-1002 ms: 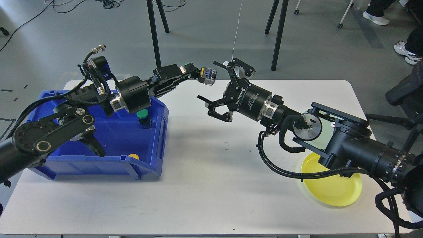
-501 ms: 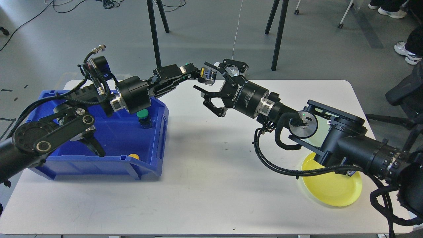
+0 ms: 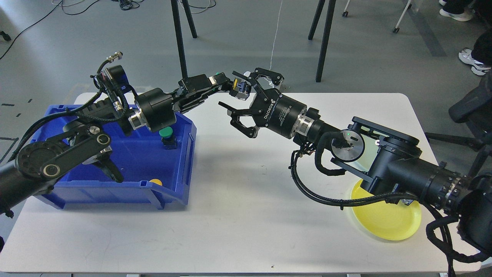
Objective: Pass button and place on color plate
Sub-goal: 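Grasp the green button with the right gripper, open the left gripper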
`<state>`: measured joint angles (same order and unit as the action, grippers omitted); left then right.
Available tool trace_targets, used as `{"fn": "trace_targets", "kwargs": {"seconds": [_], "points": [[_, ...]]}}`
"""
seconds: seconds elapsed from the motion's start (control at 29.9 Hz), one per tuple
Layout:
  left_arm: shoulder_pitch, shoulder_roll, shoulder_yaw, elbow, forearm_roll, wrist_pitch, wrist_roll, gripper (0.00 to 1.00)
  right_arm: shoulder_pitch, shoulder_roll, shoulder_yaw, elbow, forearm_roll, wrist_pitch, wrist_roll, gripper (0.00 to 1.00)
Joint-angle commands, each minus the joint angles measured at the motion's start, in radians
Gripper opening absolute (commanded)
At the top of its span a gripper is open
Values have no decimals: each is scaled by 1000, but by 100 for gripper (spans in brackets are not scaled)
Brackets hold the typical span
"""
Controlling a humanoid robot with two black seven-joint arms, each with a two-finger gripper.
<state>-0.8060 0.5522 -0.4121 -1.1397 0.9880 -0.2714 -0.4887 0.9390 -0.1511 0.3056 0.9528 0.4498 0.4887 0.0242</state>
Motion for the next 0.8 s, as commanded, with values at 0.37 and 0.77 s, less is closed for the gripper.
{"fn": "trace_targets", "kwargs": {"seconds": [0.37, 0.77], "points": [[1, 2, -1, 0, 0, 0, 0, 8, -5, -4, 21, 0, 1, 0, 14, 40], [1, 0, -1, 2, 0, 0, 0, 10, -6, -8, 38, 7, 1, 0, 17, 6]]}}
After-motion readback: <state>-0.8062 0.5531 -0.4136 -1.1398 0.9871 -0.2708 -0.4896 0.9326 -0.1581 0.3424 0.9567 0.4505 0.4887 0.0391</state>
